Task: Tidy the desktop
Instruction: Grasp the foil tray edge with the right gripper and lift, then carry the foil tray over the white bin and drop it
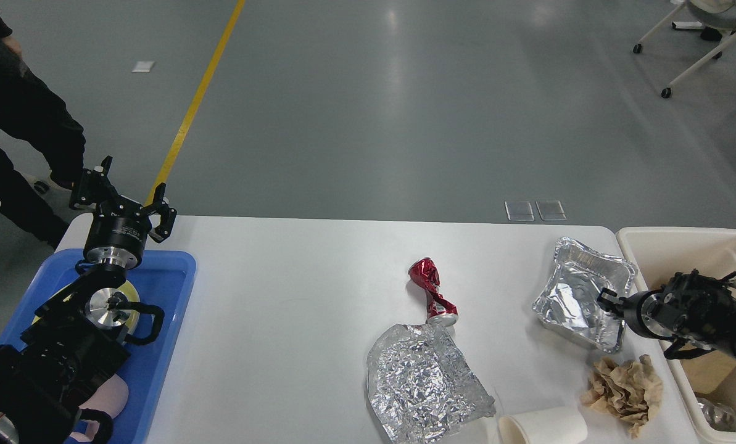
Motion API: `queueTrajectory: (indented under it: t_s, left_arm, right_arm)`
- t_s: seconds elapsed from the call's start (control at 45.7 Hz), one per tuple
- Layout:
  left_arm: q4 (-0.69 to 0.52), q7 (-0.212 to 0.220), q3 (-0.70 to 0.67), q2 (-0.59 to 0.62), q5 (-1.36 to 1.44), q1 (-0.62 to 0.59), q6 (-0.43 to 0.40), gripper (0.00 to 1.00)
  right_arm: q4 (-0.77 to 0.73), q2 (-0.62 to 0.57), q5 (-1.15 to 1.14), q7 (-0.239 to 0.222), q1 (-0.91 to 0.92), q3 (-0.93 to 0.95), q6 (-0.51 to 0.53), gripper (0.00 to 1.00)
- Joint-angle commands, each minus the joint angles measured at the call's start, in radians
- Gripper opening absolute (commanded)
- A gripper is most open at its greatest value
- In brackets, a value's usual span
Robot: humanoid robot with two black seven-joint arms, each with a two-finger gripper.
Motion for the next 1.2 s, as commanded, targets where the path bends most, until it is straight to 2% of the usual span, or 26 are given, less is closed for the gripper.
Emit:
queueTrajectory:
  t_s: [0.0, 0.372, 0.547, 0.59, 0.7, 0.853, 1.006, 1.181]
  left_arm:
    - [0.000, 0.000, 0.000, 0.000, 0.000, 0.000, 0.000, 0.96]
    - [-0.001, 0.000, 0.000, 0.000, 0.000, 0.000, 0.000, 0.96]
    - [-0.001, 0.000, 0.000, 0.000, 0.000, 0.000, 0.000, 0.96]
    - [0.000, 0.000, 0.000, 0.000, 0.000, 0.000, 0.000, 0.96]
    - [0.000, 0.000, 0.000, 0.000, 0.000, 0.000, 0.000, 0.96]
    - [0.000, 0.000, 0.000, 0.000, 0.000, 0.000, 0.000, 0.96]
    - [-0.001, 0.000, 0.000, 0.000, 0.000, 0.000, 0.000, 0.96]
    - [-0.001, 0.000, 0.000, 0.000, 0.000, 0.000, 0.000, 0.96]
  right_arm:
    - [0.035, -0.011, 0.000, 0.000, 0.046, 0.068, 0.010, 0.00]
    - [0.322, -0.175, -0.003, -0.001, 0.339, 0.056, 0.038, 0.00]
    - [0.389, -0.259, -0.005, -0.001, 0.494, 0.056, 0.139, 0.00]
    - [0.394, -0.294, -0.005, -0.001, 0.583, 0.056, 0.215, 0.00]
    - [0.389, -0.340, -0.012, 0.000, 0.706, 0.054, 0.309, 0.00]
    - [0.379, -0.373, -0.029, -0.001, 0.836, 0.054, 0.340, 0.00]
    - [0.327, -0.393, -0.071, -0.001, 0.817, 0.054, 0.323, 0.00]
    - [0.150, -0.393, -0.061, -0.001, 0.613, 0.066, 0.271, 0.00]
